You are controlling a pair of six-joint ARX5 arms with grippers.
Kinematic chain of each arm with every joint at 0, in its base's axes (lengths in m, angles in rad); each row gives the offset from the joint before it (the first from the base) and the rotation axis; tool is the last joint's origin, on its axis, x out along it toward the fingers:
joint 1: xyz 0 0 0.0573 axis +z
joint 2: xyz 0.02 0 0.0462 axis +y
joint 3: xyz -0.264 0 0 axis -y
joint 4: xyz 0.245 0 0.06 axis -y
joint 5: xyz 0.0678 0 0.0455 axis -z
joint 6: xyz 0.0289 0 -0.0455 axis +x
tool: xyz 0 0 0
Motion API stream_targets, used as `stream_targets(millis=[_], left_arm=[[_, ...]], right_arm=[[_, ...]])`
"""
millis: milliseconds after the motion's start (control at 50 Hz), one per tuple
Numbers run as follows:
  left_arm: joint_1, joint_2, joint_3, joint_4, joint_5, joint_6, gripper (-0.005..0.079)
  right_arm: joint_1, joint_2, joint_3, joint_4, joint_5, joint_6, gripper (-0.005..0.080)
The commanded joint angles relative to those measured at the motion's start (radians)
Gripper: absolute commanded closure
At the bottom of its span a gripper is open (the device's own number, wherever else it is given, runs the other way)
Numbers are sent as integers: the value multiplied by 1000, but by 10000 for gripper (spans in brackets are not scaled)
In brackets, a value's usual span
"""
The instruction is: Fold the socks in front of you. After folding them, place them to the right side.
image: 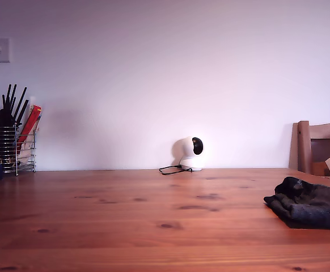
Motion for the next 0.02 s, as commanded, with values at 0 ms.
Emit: stream_targets(millis=[0], left_arm=[[-2,3,-19,9,-3,-6,762]], right_arm=[[-2,5,-5,-33,4,1,763]])
